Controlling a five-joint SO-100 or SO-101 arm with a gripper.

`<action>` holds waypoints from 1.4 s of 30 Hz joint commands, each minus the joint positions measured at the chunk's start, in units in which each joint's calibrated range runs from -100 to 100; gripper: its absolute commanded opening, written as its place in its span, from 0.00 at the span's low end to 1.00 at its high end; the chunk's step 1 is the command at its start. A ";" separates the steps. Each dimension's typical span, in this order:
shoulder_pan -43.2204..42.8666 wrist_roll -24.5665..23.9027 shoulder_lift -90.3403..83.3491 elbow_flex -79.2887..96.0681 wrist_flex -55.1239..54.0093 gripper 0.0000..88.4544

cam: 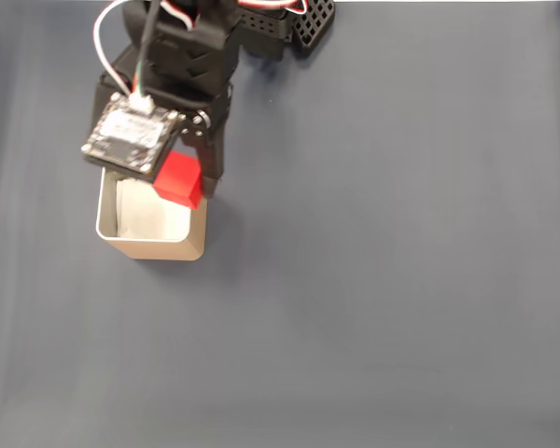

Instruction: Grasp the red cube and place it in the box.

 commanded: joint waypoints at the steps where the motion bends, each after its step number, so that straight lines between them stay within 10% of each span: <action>1: 1.59 0.05 1.32 -3.82 -2.36 0.00; 42: 7.41 0.15 6.60 -4.91 -5.48 0.00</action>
